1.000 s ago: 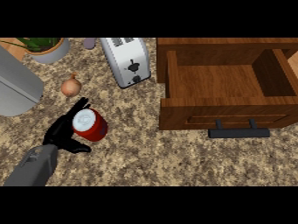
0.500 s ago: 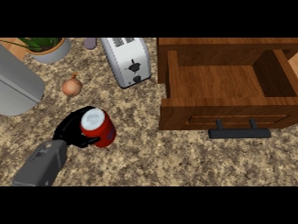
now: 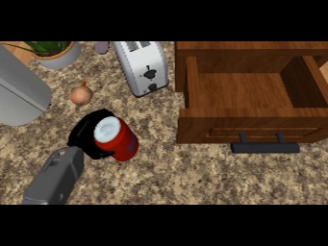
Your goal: Pick up the can, place it into the drawer and close the drawer
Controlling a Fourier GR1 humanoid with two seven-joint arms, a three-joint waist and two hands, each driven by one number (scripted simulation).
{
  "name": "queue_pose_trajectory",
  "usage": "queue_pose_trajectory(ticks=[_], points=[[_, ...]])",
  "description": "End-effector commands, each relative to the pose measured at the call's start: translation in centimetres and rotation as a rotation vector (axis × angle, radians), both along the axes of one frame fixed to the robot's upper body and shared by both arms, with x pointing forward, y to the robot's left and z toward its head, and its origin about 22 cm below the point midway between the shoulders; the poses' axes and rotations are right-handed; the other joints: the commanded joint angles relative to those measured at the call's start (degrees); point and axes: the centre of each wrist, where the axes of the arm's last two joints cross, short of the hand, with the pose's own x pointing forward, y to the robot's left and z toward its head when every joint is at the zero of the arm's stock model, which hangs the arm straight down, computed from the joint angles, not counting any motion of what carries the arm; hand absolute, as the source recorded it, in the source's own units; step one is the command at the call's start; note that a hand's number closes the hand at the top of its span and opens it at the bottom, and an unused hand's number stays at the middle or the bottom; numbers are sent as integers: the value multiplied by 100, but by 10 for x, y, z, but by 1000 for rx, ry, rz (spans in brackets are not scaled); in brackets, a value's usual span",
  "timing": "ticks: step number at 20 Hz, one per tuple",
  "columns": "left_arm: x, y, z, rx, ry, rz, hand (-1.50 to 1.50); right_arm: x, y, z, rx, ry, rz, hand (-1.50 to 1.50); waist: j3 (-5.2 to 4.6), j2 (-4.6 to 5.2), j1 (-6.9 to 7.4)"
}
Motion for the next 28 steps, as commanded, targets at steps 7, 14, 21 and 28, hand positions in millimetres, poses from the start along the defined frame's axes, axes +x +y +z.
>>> queue_pose_trajectory(ticks=[7,14,21,28], points=[[14,-40,28,-48,-73,452,150,-8,-10,-1,2,-2,-21,-150,11,-41,84],[15,-60,86,-12,-183,406,150,-13,3,-9,23,-1,-4,-150,7,-32,15],[12,-88,164,28,-213,390,150,-7,6,6,25,-19,-25,-150,1,-17,18],[24,-99,212,55,-244,401,150,-10,13,-4,14,1,-25,-150,0,9,-47]])
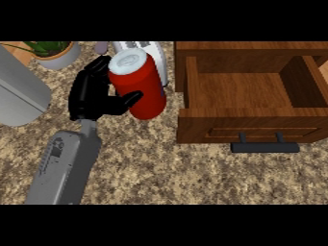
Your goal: Pick up the can, place it into the drawer and close the drawer
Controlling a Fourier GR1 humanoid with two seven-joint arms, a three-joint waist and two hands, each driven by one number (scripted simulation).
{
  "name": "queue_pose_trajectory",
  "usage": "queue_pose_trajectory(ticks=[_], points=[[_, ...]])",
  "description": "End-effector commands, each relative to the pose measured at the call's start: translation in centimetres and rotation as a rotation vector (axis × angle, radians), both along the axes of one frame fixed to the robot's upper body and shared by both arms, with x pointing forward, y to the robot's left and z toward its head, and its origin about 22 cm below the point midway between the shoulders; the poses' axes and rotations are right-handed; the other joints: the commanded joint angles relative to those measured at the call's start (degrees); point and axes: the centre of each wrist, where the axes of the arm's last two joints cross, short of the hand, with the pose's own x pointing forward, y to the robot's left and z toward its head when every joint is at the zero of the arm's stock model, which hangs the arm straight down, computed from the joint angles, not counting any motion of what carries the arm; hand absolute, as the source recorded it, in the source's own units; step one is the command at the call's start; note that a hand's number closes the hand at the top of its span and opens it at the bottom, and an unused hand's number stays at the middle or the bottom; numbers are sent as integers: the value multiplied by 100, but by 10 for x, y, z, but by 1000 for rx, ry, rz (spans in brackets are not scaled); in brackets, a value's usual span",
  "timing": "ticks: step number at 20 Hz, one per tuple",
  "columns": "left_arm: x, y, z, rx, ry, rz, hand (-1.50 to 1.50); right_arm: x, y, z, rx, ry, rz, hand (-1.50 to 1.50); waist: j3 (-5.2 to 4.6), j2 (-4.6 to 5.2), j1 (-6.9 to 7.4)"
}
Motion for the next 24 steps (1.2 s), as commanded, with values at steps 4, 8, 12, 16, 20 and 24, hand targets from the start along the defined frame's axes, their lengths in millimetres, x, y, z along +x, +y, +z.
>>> queue_pose_trajectory(ticks=[4,8,12,16,20,24], points=[[5,-44,56,15,-29,20,150,-18,-4,0,-4,22,-2,-150,0,1,-75],[29,-42,62,14,-29,-9,150,8,-2,-5,12,-11,10,-150,-1,23,-41],[41,-71,84,36,-39,-4,150,-2,-2,-6,-1,-16,13,-150,0,26,-111],[48,-93,89,63,-32,-17,150,-3,-5,-7,12,-9,15,-150,-1,28,-117],[40,-116,109,61,-31,-17,150,8,-10,8,-11,3,12,-150,-2,17,-73],[64,-129,109,93,-28,2,150,14,3,-2,23,-22,4,-150,0,48,-156]])
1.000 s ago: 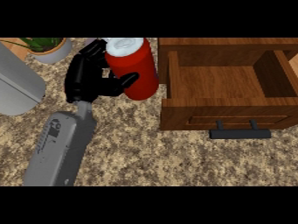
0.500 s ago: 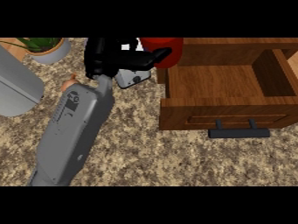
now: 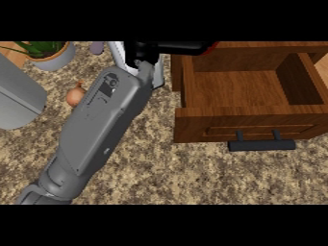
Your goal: Pick up the can, place it into the drawer and close the drawer
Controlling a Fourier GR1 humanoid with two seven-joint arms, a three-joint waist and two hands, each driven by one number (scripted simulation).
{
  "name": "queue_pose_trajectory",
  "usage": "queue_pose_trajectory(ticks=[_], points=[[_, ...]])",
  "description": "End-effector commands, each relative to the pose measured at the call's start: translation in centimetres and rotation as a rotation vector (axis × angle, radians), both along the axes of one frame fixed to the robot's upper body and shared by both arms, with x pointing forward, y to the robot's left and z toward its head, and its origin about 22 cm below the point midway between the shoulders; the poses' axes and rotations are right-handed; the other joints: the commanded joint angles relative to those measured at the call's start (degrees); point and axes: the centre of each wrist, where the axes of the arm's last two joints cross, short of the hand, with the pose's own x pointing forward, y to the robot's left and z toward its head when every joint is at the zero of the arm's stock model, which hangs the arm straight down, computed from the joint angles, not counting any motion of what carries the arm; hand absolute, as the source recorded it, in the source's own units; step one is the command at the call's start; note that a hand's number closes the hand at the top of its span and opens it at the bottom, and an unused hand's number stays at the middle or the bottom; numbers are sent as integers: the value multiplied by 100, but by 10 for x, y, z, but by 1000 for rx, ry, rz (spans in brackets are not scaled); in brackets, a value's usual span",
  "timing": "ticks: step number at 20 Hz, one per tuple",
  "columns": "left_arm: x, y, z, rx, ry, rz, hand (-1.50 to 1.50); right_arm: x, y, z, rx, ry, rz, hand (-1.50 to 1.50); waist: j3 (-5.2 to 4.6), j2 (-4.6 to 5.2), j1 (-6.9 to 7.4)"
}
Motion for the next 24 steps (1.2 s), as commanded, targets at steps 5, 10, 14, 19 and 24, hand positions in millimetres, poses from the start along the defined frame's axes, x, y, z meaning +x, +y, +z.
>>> queue_pose_trajectory(ticks=[5,10,14,19,24], points=[[6,-29,19,19,27,-17,150,2,-3,-13,-4,-5,6,-150,2,-12,1],[17,-39,9,23,30,-9,150,4,4,-4,-7,2,11,-150,3,16,-118],[18,-53,18,47,36,-1,150,13,-2,11,-13,-15,41,-150,4,34,-198],[20,-63,22,85,58,14,150,20,8,8,-9,-19,43,-150,7,47,-213],[22,-64,13,83,74,32,150,7,9,5,-6,-3,28,-150,8,43,-252]])
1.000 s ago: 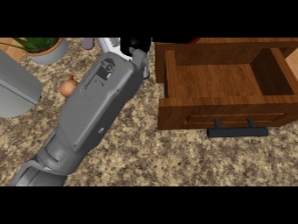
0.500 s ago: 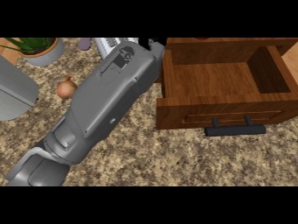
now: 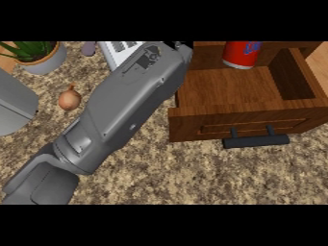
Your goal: Pick up the can, place it into the drawer and close the drawer
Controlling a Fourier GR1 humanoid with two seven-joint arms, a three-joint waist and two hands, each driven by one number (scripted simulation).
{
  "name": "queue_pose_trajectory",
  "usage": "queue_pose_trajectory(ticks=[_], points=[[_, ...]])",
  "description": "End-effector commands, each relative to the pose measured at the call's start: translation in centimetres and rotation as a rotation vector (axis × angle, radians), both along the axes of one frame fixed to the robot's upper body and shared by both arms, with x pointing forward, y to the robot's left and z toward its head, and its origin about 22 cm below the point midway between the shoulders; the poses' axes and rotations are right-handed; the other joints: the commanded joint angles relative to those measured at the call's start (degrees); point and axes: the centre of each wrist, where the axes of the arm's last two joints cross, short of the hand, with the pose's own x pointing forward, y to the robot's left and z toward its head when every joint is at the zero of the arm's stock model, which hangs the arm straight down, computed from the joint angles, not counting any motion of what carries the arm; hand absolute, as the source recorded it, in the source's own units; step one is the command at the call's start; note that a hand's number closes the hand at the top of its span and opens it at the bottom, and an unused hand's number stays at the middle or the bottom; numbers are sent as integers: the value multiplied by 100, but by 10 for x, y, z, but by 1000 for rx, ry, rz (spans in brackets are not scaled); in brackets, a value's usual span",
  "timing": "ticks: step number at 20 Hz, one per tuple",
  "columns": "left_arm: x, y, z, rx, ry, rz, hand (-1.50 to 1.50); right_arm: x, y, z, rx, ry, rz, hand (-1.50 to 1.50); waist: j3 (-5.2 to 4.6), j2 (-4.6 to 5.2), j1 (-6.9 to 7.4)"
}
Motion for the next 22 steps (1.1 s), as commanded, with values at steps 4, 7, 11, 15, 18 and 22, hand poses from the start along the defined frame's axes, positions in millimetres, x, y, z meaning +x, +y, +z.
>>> queue_pose_trajectory(ticks=[4,7,11,15,18,22], points=[[1,-2,-16,29,41,31,150,1,-1,-10,-12,-12,8,-150,6,4,-16],[5,-4,-11,77,18,52,150,7,-4,4,-17,7,10,-150,5,44,-118],[5,0,-31,97,52,72,-150,13,6,7,11,-19,14,-150,3,53,-118],[5,4,-44,110,44,116,-150,10,-2,-2,12,-14,10,-150,5,39,-98],[3,6,-51,81,69,103,-150,16,3,14,-14,-2,0,-150,-2,52,-106],[3,4,-48,80,52,119,-150,14,2,-5,-2,5,22,-150,4,42,-105]])
